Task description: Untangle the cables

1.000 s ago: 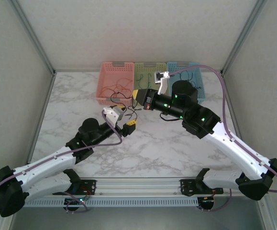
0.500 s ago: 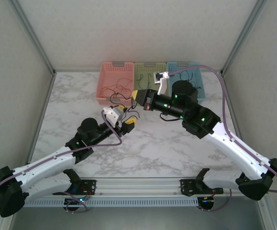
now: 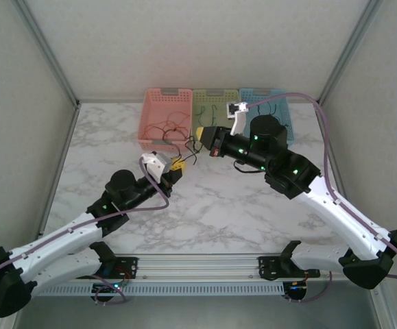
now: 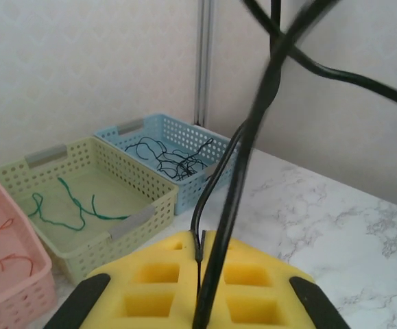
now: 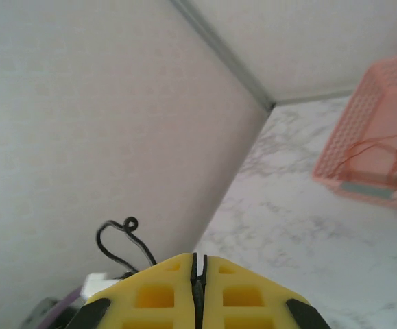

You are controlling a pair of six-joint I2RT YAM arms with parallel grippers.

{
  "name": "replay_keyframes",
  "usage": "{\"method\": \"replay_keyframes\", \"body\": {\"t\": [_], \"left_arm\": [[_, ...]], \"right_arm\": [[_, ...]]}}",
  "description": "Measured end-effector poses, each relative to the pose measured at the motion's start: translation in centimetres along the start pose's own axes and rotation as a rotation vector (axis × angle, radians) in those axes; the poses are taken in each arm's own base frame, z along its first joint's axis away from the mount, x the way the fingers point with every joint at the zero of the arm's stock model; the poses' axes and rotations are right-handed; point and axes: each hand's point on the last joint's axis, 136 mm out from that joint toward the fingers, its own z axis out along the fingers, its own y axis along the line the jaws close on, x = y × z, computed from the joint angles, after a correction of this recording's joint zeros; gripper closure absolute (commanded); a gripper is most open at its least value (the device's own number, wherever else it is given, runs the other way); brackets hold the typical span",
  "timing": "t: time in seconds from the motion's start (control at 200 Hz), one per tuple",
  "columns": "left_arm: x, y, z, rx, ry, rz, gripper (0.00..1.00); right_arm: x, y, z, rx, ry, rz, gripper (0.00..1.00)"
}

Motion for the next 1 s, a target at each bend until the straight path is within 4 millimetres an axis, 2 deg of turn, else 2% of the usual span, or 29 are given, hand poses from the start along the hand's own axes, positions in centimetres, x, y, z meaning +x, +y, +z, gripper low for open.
{"method": "replay_keyframes", "body": {"t": [0.08, 0.19, 0.31, 0.385, 0.491, 0.596, 0.781, 0.851, 0.996], "left_arm": [[-0.3, 0.4, -1.7, -0.027, -0.020, -0.045, 1.00], [-1.8, 0.7, -4.7, -0.063, -0.071, -0.110, 1.00], [-2.0, 2.5, -8.6, -0.172, -0.092, -0.179, 1.00], [-2.3, 3.4, -10.9, -0.228, -0.116, -0.216, 1.00], [-2.6, 4.3, -12.7, -0.283, -0.113, -0.251, 1.00], [-2.4, 4.4, -12.9, -0.299, -0.071, -0.258, 1.00], [-1.0, 4.4, -11.9, -0.306, 0.017, -0.256, 1.00], [-0.3, 4.2, -11.6, -0.301, 0.050, -0.257, 1.00], [0.3, 3.9, -11.1, -0.288, 0.095, -0.257, 1.00]], "right_arm": [[-2.2, -3.2, -1.1, 0.103, -0.061, -0.027, 1.00], [-5.2, -9.4, -3.3, 0.301, -0.140, -0.017, 1.00], [-8.7, -16.6, -8.2, 0.557, -0.307, 0.016, 1.00], [-9.4, -19.9, -10.7, 0.671, -0.369, 0.045, 1.00], [-9.0, -23.7, -12.0, 0.754, -0.383, 0.104, 1.00], [-8.0, -27.2, -11.3, 0.795, -0.348, 0.157, 1.00], [-6.7, -33.1, -7.1, 0.861, -0.234, 0.206, 1.00], [-6.9, -35.4, -5.7, 0.895, -0.208, 0.223, 1.00], [-8.9, -40.1, -2.7, 0.958, -0.201, 0.237, 1.00]]}}
